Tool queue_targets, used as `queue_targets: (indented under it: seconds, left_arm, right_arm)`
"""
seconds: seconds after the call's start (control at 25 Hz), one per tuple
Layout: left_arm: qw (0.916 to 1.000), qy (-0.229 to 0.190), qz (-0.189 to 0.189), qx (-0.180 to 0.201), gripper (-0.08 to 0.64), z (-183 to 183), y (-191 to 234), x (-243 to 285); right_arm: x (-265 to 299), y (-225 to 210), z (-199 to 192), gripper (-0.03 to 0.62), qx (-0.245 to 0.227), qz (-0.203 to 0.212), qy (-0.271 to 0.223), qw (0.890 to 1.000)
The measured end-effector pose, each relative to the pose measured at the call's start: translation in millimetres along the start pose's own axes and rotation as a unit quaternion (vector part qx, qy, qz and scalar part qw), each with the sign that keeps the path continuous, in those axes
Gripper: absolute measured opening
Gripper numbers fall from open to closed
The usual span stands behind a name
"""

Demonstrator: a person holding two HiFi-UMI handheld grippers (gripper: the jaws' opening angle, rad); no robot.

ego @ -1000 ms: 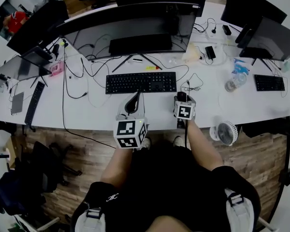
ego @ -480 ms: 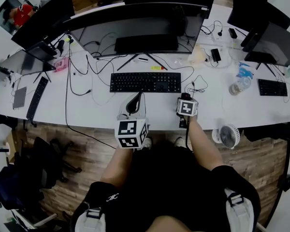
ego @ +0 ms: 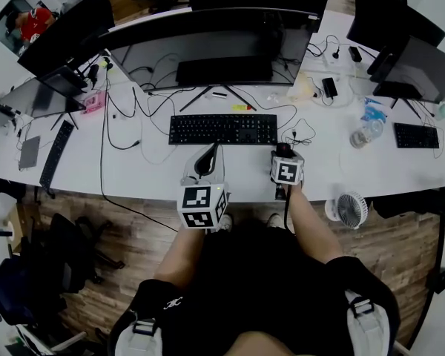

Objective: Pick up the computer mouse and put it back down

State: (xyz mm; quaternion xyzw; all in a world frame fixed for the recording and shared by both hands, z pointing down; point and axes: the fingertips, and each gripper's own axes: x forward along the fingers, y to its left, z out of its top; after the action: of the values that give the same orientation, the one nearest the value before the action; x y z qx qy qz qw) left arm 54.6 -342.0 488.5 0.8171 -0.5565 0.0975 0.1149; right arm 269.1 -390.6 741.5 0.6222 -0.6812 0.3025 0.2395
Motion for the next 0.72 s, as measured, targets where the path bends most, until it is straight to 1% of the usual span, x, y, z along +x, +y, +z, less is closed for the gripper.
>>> queue_targets:
  seconds: [0.16,0.4,0.6,0.72]
  left_arm:
    - [1.0,-0.002,-0.005,0.001,0.051,1.5,-3.0,2.0]
    - [0.9998,-0.005,-0.017,0.0,0.051,3.2,-9.7,5.9]
    - [0.9995,-0.011,-0.03,0.003,0.051,5.7,-20.9,8.9]
    - [0.9992,-0.013,-0.037,0.003,0.051,7.2,-27.1,10.0]
  right_arm:
    - [-16.0,-6.9,14.9,0.273,0.0,-0.008,-0.033,0.999]
    - [-45.8,-7.2,49.0,0.273,-0.002,-0.003,-0.101,0.995]
    - [-71.9,-5.4,73.4,0.273,-0.022,0.003,-0.137,0.99]
    - [-92.6,-4.3,92.2,0.272,-0.043,-0.002,-0.171,0.984]
